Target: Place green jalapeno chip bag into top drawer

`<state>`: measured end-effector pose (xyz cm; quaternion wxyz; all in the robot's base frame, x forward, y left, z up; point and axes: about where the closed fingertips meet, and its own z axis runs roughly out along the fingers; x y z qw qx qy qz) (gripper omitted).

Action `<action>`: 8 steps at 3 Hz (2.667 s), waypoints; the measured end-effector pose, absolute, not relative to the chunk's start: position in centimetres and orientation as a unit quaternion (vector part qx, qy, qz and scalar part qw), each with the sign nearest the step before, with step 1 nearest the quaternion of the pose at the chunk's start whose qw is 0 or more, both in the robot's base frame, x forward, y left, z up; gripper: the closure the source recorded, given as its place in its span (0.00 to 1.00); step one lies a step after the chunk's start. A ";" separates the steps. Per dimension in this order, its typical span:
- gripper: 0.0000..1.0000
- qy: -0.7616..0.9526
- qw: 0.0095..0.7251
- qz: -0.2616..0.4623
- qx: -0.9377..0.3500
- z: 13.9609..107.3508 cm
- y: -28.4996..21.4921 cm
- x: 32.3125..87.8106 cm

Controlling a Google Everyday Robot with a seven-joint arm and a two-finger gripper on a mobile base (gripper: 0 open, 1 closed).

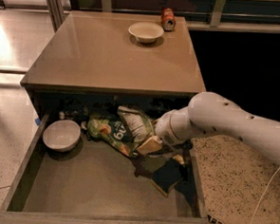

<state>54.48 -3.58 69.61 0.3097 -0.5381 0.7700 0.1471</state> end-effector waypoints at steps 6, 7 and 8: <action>1.00 0.759 0.246 0.240 -0.553 65.0 -0.4 45.5; 1.00 0.759 0.246 0.240 -0.553 65.0 -0.4 45.5; 1.00 0.755 0.245 0.254 -0.553 64.1 0.1 45.5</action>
Offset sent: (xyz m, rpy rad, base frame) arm -0.0604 -0.0033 -0.0177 0.0724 0.1066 0.0280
